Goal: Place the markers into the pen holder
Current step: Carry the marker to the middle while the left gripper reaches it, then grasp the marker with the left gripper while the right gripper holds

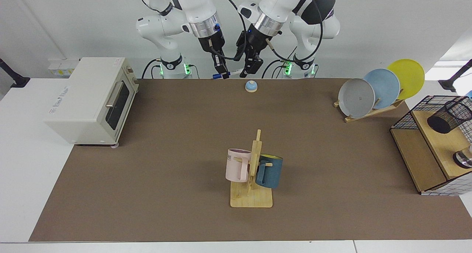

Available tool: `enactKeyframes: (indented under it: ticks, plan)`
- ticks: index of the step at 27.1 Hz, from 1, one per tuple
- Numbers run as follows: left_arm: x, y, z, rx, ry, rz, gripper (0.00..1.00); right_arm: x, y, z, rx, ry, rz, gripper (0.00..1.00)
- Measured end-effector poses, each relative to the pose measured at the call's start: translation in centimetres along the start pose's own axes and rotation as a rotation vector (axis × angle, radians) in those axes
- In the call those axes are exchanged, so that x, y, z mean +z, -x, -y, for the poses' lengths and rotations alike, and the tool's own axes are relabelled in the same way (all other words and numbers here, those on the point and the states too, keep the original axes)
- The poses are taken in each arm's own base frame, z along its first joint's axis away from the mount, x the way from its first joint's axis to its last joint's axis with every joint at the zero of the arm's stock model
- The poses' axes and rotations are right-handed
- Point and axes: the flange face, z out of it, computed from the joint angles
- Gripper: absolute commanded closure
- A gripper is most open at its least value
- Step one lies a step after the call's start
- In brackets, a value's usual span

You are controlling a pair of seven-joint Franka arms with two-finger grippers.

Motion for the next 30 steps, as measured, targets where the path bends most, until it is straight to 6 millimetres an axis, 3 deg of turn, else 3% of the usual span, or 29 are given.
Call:
enactKeyframes:
  ticks: [11, 15, 22, 30]
  plan:
    - [0.9, 0.1, -0.1, -0.005, 0.000, 0.002, 0.28, 0.2, 0.7, -0.3, -0.014, 0.004, 0.001, 1.00]
    - [1.2, 0.2, 0.0, -0.008, 0.001, 0.003, 0.44, 0.2, 0.8, -0.4, -0.015, 0.004, 0.001, 1.00]
    - [1.4, 0.3, 0.0, -0.008, 0.002, 0.005, 0.58, 0.2, 0.8, -0.4, -0.016, 0.004, 0.001, 1.00]
    - [1.3, 0.5, 0.2, -0.013, 0.001, 0.006, 0.62, 0.2, 0.7, -0.4, -0.016, 0.004, 0.000, 1.00]
